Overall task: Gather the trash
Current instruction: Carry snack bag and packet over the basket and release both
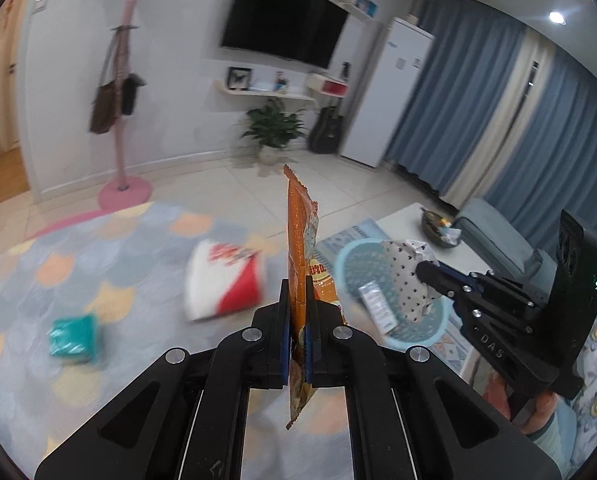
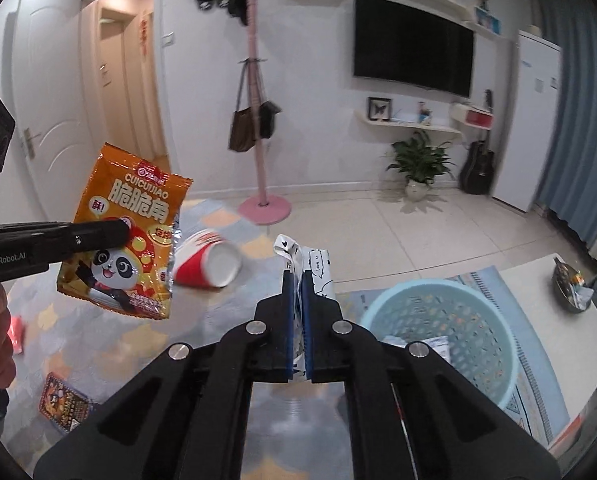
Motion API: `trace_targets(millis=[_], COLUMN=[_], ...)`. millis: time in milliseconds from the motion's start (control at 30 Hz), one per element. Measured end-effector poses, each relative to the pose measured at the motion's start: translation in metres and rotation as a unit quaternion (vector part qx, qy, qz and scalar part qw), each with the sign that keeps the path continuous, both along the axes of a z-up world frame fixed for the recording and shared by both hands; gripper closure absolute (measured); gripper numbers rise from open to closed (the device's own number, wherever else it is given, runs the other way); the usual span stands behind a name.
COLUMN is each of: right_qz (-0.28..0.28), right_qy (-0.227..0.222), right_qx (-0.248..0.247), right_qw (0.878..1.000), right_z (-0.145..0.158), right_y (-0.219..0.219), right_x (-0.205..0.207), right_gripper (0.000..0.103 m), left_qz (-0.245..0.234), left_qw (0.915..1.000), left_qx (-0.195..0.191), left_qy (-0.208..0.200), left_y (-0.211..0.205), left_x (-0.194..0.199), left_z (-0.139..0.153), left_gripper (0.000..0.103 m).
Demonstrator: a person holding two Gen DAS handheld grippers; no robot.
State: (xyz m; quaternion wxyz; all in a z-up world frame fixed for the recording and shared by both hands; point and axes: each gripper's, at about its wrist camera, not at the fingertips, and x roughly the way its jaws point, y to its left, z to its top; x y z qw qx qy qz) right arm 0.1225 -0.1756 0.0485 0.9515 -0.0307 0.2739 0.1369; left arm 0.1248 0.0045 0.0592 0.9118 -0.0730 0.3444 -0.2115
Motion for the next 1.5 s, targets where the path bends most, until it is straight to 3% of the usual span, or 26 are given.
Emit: trace_targets(millis=[400, 733, 933, 1033, 1100, 1133, 1167, 1200, 1267, 1500], right_qz=[-0.096, -0.171, -0.193, -0.203, -0.206, -0.205, -0.205, -0.211, -0.217, -0.208], right_qy=[0.003, 0.083, 0.129, 0.148, 0.155, 0.156, 0.156, 0.150, 0.138, 0.152], right_qx=[0.042, 0.095, 0.126, 0.132, 0.138, 0.140, 0.140, 0.135, 0.128, 0.145], right_qw=[0.994, 0.977, 0.965, 0.959, 0.956, 0.956, 0.956, 0.956, 0.958, 0.955], right_z=[-0.005, -0.060, -0.092, -0.103, -0.107, -0.108, -0.109, -0.108, -0.104, -0.096], right_y=[-0.099, -0.165, -0.185, -0.192, -0.195, -0.196, -0.196, -0.195, -0.194, -0.188], right_x=[0.010, 0.040, 0.053, 0.060, 0.060, 0.059, 0.057, 0.054, 0.048, 0.044], right_gripper=[0.101, 0.101, 0.100, 0.098, 0.090, 0.076, 0.051, 0.039, 0.036, 0.036], left_qz=[-0.082, -0.098, -0.100, -0.103, -0.096, -0.094, -0.093, -0.090, -0.086, -0.078], left_qw=[0.9959, 0.9886, 0.9856, 0.9848, 0.9849, 0.9854, 0.9860, 0.9866, 0.9874, 0.9906], left_qx=[0.001, 0.025, 0.053, 0.056, 0.063, 0.061, 0.056, 0.054, 0.055, 0.048], left_qy=[0.038, 0.111, 0.125, 0.128, 0.129, 0.128, 0.126, 0.124, 0.121, 0.102], left_y=[-0.111, -0.183, -0.205, -0.211, -0.210, -0.208, -0.205, -0.202, -0.196, -0.172], left_x=[0.053, 0.094, 0.104, 0.104, 0.100, 0.098, 0.096, 0.094, 0.091, 0.075], left_z=[-0.013, -0.065, -0.084, -0.086, -0.087, -0.086, -0.085, -0.084, -0.081, -0.063], left_gripper=[0.100, 0.099, 0.096, 0.077, 0.049, 0.044, 0.035, 0.029, 0.025, 0.025])
